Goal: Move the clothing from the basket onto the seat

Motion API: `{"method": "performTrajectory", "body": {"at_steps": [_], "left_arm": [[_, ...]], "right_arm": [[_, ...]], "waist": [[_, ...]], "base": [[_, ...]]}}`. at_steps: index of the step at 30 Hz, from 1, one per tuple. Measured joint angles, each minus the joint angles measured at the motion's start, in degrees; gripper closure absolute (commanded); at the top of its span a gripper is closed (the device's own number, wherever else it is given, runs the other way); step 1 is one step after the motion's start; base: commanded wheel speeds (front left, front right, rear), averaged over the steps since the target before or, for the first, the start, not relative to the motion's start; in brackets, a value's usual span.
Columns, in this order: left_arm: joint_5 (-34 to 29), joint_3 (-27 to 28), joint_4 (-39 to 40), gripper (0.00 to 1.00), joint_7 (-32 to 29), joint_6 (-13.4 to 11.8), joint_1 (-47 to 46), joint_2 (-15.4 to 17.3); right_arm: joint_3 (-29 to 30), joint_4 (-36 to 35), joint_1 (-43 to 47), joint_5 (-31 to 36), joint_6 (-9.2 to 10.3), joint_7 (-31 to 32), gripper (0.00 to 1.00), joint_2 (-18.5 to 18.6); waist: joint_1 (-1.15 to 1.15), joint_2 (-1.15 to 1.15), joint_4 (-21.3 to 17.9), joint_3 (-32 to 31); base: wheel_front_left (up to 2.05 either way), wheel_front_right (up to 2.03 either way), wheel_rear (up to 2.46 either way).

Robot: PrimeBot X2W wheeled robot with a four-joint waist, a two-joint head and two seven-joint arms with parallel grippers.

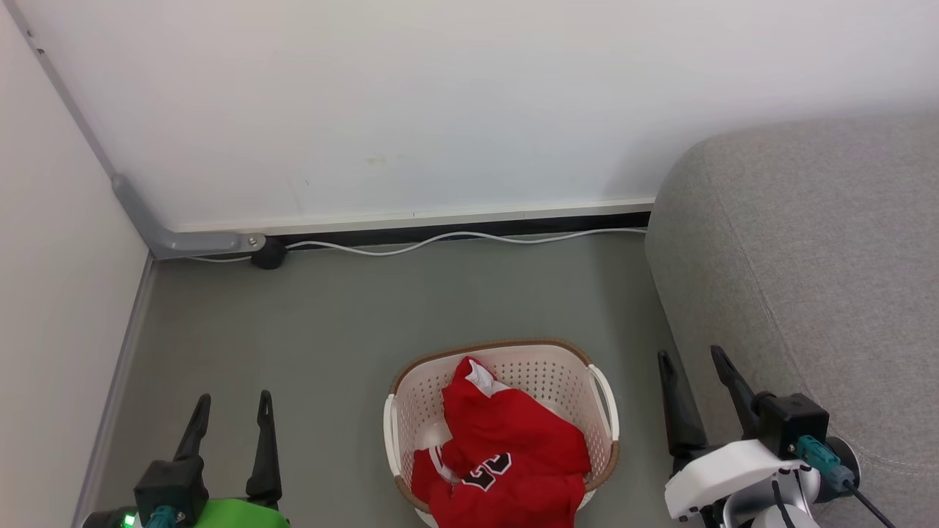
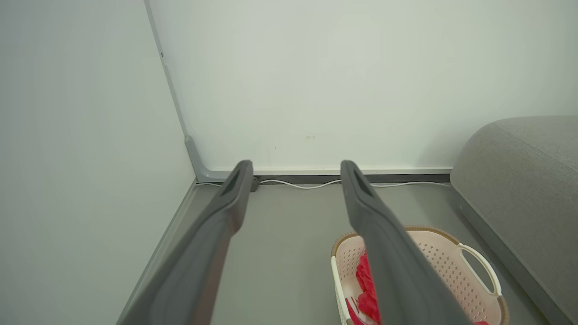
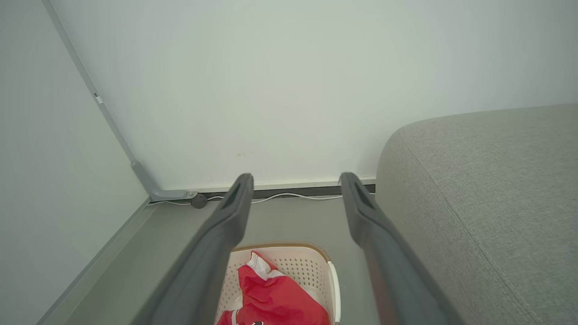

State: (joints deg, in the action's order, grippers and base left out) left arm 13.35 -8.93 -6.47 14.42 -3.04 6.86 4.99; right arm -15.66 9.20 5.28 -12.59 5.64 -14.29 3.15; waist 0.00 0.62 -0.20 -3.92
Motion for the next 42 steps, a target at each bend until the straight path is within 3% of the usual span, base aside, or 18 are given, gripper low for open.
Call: {"method": "performTrajectory", "body": {"at_steps": [25, 42], "left_arm": [[0.0, 1.3, -0.3, 0.00, 0.0, 0.6, 0.0, -0.1], [-2.6, -2.2, -4.1, 0.00, -0.2, 2.9, -6.3, 0.9]], "right_arm": [[-0.1, -0.2, 0.0, 0.0, 0.01, 0.0, 0.00, 0.0], [5.1, -5.9, -5.4, -0.3, 0.53, -0.1, 0.00, 0.7]], "waist": [[0.00, 0.00, -0.2, 1.0], [0.00, 0.00, -1.2, 9.6]], "base": [[0.00, 0.00, 0.00], [0.00, 0.00, 0.00]]}}
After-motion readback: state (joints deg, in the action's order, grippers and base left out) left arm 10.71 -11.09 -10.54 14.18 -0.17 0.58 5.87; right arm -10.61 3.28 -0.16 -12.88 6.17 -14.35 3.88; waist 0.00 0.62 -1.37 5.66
